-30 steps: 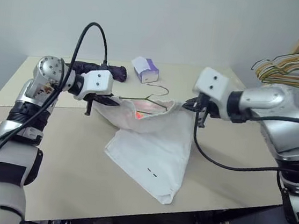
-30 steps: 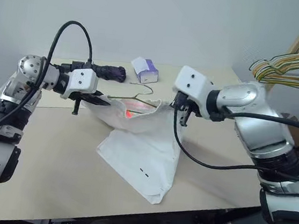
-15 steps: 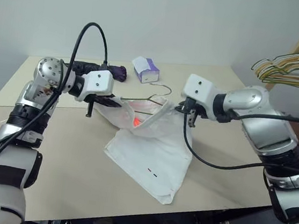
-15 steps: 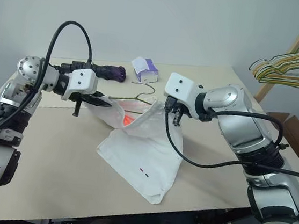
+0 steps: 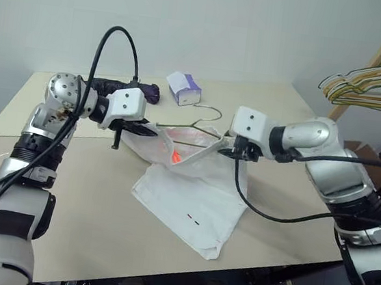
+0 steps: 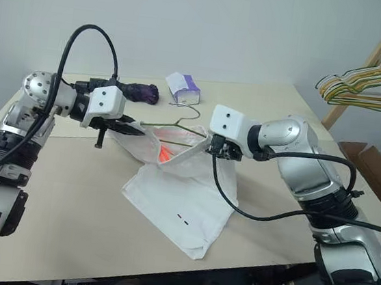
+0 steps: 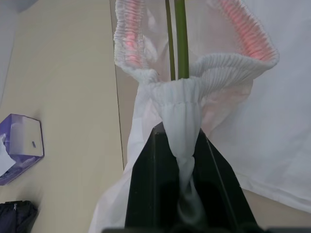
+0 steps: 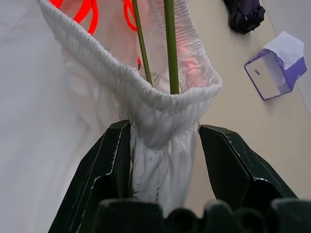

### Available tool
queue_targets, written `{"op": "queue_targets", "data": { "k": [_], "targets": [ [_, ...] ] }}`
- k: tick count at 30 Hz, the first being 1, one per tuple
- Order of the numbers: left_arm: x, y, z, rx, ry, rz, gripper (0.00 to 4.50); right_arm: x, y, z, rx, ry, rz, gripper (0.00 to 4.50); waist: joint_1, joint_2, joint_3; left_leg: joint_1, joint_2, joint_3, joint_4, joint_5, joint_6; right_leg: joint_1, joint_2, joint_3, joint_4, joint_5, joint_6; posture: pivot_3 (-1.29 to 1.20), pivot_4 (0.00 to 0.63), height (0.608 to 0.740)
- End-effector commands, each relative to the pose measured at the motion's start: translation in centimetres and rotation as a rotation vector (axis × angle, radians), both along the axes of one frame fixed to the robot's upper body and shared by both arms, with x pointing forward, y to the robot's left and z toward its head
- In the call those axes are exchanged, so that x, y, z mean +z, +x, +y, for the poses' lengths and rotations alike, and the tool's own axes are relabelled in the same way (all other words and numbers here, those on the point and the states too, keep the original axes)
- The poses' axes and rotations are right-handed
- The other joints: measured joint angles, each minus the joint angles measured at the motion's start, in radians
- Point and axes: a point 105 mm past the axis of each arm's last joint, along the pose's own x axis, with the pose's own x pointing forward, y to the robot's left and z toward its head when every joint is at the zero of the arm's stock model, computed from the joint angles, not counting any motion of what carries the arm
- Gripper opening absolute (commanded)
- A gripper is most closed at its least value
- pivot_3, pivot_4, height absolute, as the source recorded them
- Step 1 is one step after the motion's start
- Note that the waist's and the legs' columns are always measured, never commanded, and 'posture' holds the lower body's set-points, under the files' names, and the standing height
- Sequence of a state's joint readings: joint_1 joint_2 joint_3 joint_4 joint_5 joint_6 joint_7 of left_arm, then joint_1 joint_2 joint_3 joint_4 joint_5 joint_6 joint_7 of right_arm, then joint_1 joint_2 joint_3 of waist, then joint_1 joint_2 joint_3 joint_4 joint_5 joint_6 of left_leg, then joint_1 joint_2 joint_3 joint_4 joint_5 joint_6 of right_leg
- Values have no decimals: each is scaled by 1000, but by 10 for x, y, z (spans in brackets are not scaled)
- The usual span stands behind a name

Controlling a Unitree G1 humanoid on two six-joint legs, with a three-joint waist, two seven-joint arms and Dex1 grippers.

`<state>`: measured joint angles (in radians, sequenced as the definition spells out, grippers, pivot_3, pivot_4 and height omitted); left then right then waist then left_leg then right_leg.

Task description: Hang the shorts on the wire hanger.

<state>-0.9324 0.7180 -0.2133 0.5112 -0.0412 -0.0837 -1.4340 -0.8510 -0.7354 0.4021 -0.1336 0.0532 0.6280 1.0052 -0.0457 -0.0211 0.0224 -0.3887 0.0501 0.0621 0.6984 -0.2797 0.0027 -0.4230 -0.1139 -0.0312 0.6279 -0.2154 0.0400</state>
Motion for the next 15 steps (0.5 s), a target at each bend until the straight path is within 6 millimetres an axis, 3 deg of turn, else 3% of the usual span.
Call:
{"op": "queue_targets", "data": {
  "k": [1, 7, 15],
  "targets": [
    [24, -3, -2, -27, -49, -69, 0, 13, 0, -1, 10, 66, 15, 2615, 0, 0, 0, 0, 0, 0, 0, 0, 0, 0, 0, 0, 0, 0, 0, -23, 0, 740],
    [26, -6, -3, -51, -55, -80, 0, 6, 5, -1, -17, 120, 129, 2615, 1, 0, 0, 0, 0, 0, 0, 0, 0, 0, 0, 0, 0, 0, 0, -14, 0, 740],
    [25, -2, 2, -19, -58, -99, 0, 2, 9, -6, -59, 173, 188, 127, 1, 0, 0, 0, 0, 0, 0, 0, 0, 0, 0, 0, 1, 0, 0, -12, 0, 740]
  ]
}}
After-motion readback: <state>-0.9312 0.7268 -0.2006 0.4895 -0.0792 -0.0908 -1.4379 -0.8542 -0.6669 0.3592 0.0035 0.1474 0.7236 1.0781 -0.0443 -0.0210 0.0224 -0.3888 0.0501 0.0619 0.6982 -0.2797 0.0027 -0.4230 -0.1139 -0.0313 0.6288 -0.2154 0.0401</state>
